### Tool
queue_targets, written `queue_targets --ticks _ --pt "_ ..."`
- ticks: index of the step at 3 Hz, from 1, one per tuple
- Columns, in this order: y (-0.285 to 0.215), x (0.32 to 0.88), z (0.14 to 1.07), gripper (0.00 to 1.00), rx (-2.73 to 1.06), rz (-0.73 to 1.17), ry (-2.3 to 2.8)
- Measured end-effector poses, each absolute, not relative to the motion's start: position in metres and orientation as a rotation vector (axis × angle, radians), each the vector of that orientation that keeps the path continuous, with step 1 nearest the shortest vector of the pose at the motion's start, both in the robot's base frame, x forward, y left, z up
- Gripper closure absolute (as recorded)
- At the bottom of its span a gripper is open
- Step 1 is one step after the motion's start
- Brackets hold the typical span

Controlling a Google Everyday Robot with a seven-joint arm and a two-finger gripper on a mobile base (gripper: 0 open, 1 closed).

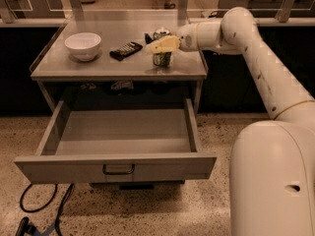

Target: Place green can into top drawer

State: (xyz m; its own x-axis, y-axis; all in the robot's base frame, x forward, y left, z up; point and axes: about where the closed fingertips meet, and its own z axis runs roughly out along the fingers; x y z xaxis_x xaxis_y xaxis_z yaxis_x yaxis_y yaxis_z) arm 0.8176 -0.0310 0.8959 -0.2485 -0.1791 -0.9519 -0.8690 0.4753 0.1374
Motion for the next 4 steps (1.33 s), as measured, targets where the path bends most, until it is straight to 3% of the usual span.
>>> queue_targets --ticks 2,3,4 --pt "-0.0216 0.8265 0.8738 0.00 -0.867 0.841 1.739" --pt "-0.0215 0.8265 0.8737 0.17 -0.867 0.841 1.739" --pt "-0.0215 0.8265 0.8737 0.41 -0.867 0.841 1.739"
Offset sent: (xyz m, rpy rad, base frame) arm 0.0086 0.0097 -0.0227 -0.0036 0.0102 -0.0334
